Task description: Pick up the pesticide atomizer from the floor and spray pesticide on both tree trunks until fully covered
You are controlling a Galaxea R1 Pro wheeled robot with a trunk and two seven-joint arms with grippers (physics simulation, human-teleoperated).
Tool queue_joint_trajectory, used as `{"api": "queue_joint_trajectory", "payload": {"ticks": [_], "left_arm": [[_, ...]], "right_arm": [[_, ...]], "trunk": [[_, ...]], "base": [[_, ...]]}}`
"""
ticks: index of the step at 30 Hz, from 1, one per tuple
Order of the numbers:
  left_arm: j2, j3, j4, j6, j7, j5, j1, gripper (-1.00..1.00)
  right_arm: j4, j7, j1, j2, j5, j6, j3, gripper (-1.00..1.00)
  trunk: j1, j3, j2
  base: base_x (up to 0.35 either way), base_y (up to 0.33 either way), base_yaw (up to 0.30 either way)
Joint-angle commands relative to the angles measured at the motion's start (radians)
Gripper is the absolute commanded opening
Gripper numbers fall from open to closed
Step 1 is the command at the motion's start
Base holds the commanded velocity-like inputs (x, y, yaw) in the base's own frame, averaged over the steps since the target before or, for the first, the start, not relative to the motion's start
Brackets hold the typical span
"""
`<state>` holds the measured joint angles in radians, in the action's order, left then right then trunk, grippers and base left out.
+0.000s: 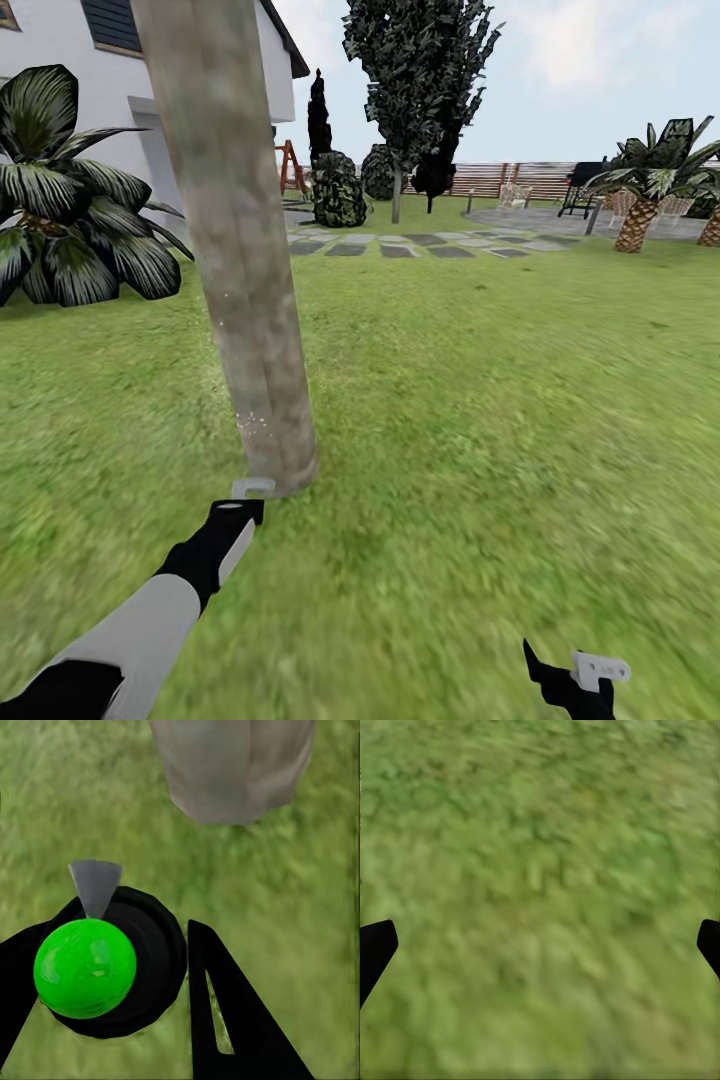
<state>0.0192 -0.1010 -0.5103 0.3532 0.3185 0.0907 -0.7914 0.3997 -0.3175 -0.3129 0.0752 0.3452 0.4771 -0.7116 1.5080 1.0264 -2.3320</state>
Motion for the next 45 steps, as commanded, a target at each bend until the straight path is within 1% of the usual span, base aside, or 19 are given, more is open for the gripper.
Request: {"api": "queue_joint_trajectory", "payload": {"ticks": [1,5,10,12,17,18,21,23,25,27,30,32,34,37,38,39,41,44,45], "left_arm": [[0.0,-0.001,-0.007,0.0,0.0,0.0,0.001,-1.0],[0.005,-0.018,-0.042,0.01,0.001,0.001,-0.005,-1.0],[-0.028,-0.014,-0.158,0.157,-0.01,0.005,-0.01,-1.0],[-0.025,-0.015,-0.178,0.208,-0.011,0.003,-0.021,-1.0],[0.063,-0.019,-0.304,0.34,-0.009,0.002,-0.037,-1.0],[0.068,-0.019,-0.352,0.366,-0.009,0.001,-0.035,-1.0],[0.035,-0.014,-0.409,0.416,-0.011,0.007,-0.032,-1.0],[-0.029,-0.012,-0.424,0.426,-0.014,0.011,-0.027,-1.0],[-0.042,-0.014,-0.431,0.43,-0.017,0.011,-0.025,-1.0],[-0.033,-0.017,-0.435,0.447,-0.018,0.012,-0.033,-1.0],[0.054,-0.02,-0.501,0.51,-0.016,0.005,-0.04,-1.0],[0.077,-0.02,-0.511,0.542,-0.014,0.002,-0.054,-1.0],[0.066,-0.015,-0.514,0.557,-0.016,-0.001,-0.065,-1.0],[-0.004,-0.012,-0.56,0.582,-0.017,0.009,-0.067,-1.0],[-0.018,-0.012,-0.596,0.612,-0.017,0.011,-0.066,-1.0],[-0.016,-0.014,-0.61,0.619,-0.016,0.011,-0.065,-1.0],[0.0,-0.017,-0.629,0.628,-0.016,0.011,-0.066,-1.0],[0.076,-0.032,-0.643,0.639,-0.016,0.003,-0.067,-1.0],[0.083,-0.045,-0.644,0.641,-0.015,0.002,-0.067,-1.0]], "right_arm": [[0.0,0.0,0.0,0.0,0.0,0.0,0.0,1.0],[-0.001,0.0,0.0,0.0,-0.001,0.0,0.0,1.0],[-0.001,0.0,0.0,0.001,-0.002,0.0,0.0,1.0],[-0.001,0.0,0.0,0.002,-0.002,0.0,0.0,1.0],[-0.001,0.0,0.0,0.002,-0.002,0.0,0.0,1.0],[-0.001,0.0,0.0,0.002,-0.002,0.0,0.0,1.0],[-0.001,0.0,0.0,0.002,-0.002,0.0,0.0,1.0],[-0.001,0.0,0.0,0.002,-0.002,0.0,0.0,1.0],[-0.001,0.0,0.0,0.002,-0.001,0.0,0.0,1.0],[-0.001,0.0,0.0,0.002,0.0,0.0,0.0,1.0],[-0.001,0.0,0.0,0.002,-0.001,0.0,0.0,1.0],[-0.001,0.0,0.0,0.002,-0.002,0.0,0.0,1.0],[-0.001,0.0,0.0,0.002,-0.002,0.0,0.0,1.0],[-0.001,0.0,0.0,0.002,-0.002,0.0,0.0,1.0],[-0.001,0.0,0.0,0.002,-0.002,0.0,0.0,1.0],[-0.001,0.0,0.0,0.002,-0.002,0.0,0.0,1.0],[-0.001,0.0,0.0,0.002,-0.002,0.0,0.0,1.0],[-0.001,0.0,0.0,0.002,-0.002,0.0,0.0,1.0],[-0.001,0.0,0.0,0.002,-0.002,0.0,0.0,1.0]], "trunk": [[0.0,0.0,0.0],[0.0,0.0,0.0],[0.0,0.0,0.0],[0.0,0.0,0.0],[0.0,0.0,0.0],[0.0,0.0,0.0],[0.0,0.0,0.0],[0.0,0.0,0.0],[0.0,0.0,0.0],[0.0,0.0,0.0],[0.0,0.0,0.0],[0.0,0.0,0.0],[0.0,0.0,0.0],[0.0,0.0,0.0],[0.0,0.0,0.0],[0.0,0.0,0.0],[0.0,0.0,0.0],[0.0,0.0,0.0],[0.0,0.0,0.0]], "base": [[0.0,0.0,0.0],[-0.165,0.03,0.0],[-0.039,0.007,0.0],[-0.001,0.0,0.0],[0.0,0.0,0.0],[0.0,0.0,0.0],[0.0,0.0,0.0],[0.0,0.0,0.0],[-0.137,0.0,0.0],[-0.203,0.0,0.0],[-0.025,0.0,0.0],[-0.003,0.0,0.0],[0.0,0.0,0.0],[0.0,0.0,0.0],[0.0,0.0,0.0],[0.0,0.0,0.0],[0.0,0.0,0.0],[0.0,0.0,0.0],[0.0,0.0,0.0]]}}
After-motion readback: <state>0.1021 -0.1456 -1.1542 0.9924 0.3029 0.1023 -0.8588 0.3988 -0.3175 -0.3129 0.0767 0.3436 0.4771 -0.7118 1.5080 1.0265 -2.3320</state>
